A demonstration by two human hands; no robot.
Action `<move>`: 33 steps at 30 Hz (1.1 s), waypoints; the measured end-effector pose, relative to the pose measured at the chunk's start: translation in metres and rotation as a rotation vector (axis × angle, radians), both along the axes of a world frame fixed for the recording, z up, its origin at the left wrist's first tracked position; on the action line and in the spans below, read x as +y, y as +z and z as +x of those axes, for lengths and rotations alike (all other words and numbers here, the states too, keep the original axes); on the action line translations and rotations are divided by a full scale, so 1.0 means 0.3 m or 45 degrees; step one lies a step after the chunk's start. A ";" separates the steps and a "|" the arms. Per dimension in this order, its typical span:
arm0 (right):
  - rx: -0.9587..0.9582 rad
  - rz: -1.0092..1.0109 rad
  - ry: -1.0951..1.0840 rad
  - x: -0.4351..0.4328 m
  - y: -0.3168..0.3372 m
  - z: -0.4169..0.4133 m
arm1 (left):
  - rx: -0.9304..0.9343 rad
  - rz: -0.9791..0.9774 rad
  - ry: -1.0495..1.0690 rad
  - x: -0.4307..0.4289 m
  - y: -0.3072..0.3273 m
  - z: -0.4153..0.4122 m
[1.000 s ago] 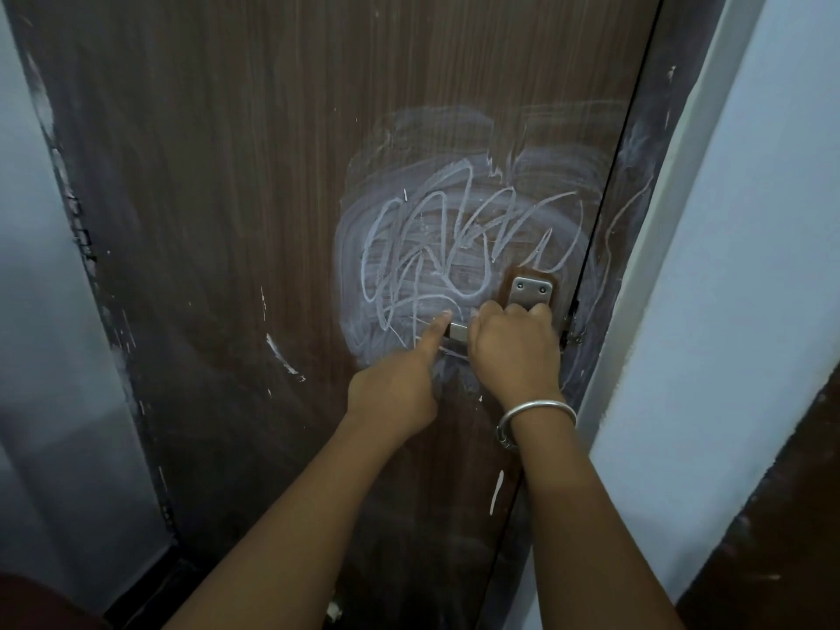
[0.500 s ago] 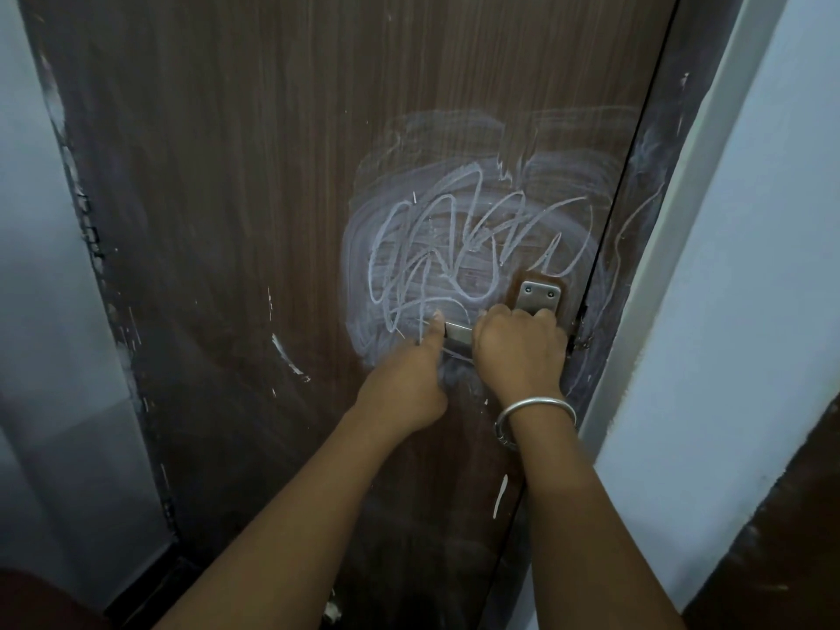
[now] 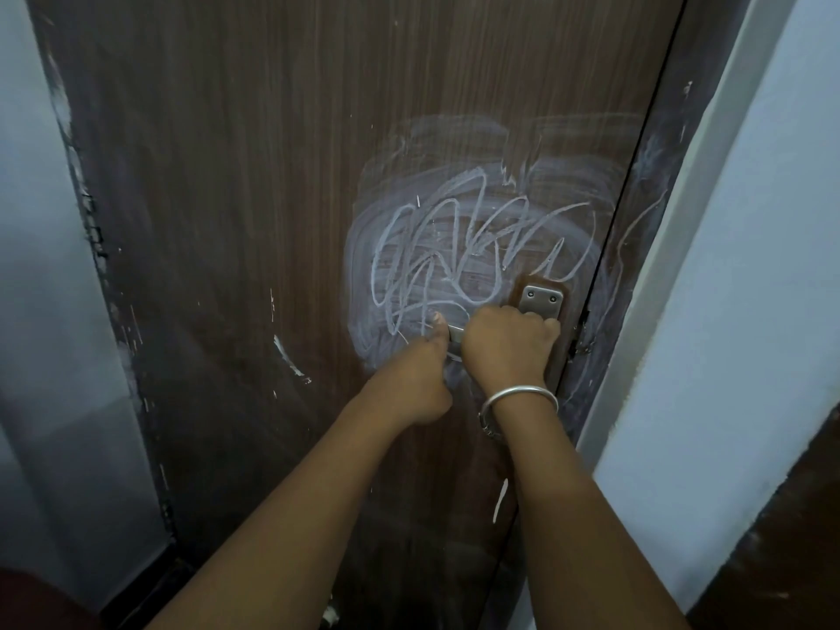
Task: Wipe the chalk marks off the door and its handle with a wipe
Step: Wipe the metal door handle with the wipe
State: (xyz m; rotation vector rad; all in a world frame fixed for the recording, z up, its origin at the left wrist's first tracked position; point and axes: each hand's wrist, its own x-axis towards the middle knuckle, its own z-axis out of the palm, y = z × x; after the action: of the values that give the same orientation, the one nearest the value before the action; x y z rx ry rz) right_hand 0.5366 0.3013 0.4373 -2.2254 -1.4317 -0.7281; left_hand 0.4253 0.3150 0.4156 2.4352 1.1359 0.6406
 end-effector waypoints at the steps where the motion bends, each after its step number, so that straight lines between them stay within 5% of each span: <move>1: 0.010 -0.012 0.019 0.004 0.005 -0.005 | 0.000 0.001 -0.012 0.001 0.003 0.000; 9: 0.107 -0.130 0.240 0.054 0.045 -0.062 | -0.243 -0.168 -0.097 0.004 -0.002 -0.036; 15: 0.275 -0.101 0.481 0.054 0.057 -0.023 | -0.159 -0.081 -0.052 0.025 0.005 -0.040; 21: 0.807 -0.064 0.689 0.040 0.087 0.031 | -0.090 0.011 -0.038 0.023 0.001 -0.038; 33: 0.323 -0.130 0.648 0.065 0.058 0.035 | -0.288 0.076 0.016 0.001 -0.005 -0.046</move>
State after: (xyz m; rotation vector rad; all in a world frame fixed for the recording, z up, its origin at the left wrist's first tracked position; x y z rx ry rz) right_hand 0.5472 0.3207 0.4549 -1.8141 -1.8200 -0.2000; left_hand 0.4116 0.3154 0.4142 2.3337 1.0546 0.9397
